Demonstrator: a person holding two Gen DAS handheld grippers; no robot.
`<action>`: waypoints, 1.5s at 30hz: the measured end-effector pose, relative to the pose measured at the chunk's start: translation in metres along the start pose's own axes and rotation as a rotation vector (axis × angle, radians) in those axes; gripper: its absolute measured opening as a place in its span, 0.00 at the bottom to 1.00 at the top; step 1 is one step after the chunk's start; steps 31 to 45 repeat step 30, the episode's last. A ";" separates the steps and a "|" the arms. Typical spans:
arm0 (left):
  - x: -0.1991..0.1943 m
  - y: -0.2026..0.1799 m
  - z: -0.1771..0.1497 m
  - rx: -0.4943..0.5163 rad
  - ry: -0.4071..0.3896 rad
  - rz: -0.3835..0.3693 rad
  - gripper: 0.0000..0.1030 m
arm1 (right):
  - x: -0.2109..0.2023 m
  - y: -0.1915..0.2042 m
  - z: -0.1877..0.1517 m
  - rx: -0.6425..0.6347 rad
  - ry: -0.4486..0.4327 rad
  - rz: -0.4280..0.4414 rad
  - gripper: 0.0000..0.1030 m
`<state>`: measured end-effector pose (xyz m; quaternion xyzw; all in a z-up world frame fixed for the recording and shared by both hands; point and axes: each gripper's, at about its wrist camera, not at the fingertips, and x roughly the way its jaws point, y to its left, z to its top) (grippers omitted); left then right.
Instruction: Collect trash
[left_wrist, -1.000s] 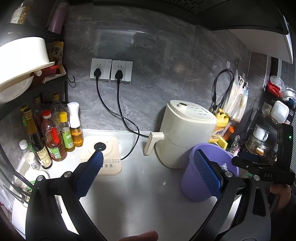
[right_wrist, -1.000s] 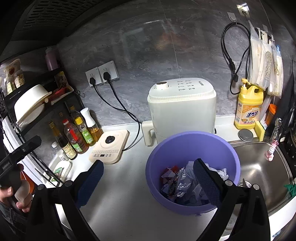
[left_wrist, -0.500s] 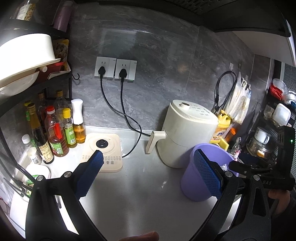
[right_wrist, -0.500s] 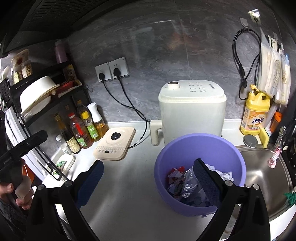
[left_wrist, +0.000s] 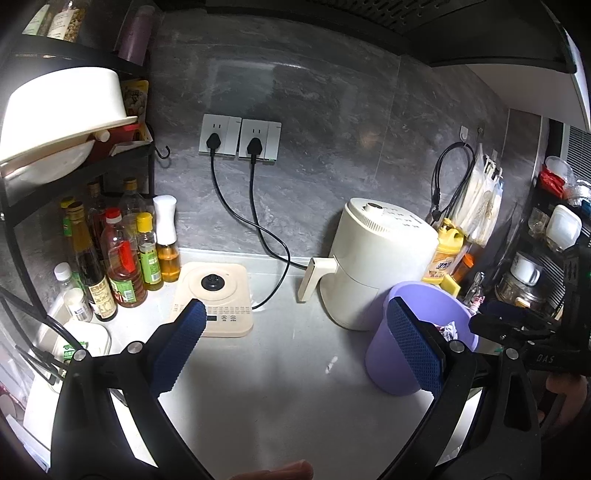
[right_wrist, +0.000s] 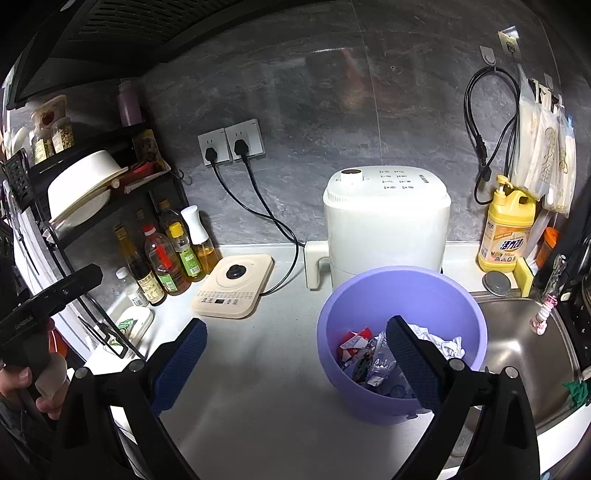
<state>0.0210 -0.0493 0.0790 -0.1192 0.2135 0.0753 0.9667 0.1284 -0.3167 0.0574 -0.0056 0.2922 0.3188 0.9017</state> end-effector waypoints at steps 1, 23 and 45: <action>-0.002 0.001 0.000 -0.001 -0.004 0.005 0.94 | -0.001 0.000 -0.001 0.000 -0.001 0.001 0.92; -0.005 -0.001 -0.007 0.026 0.000 0.023 0.94 | -0.017 0.001 -0.018 0.026 -0.016 -0.033 0.92; 0.008 -0.003 -0.009 0.036 0.031 0.000 0.94 | -0.016 -0.006 -0.023 0.056 -0.019 -0.059 0.92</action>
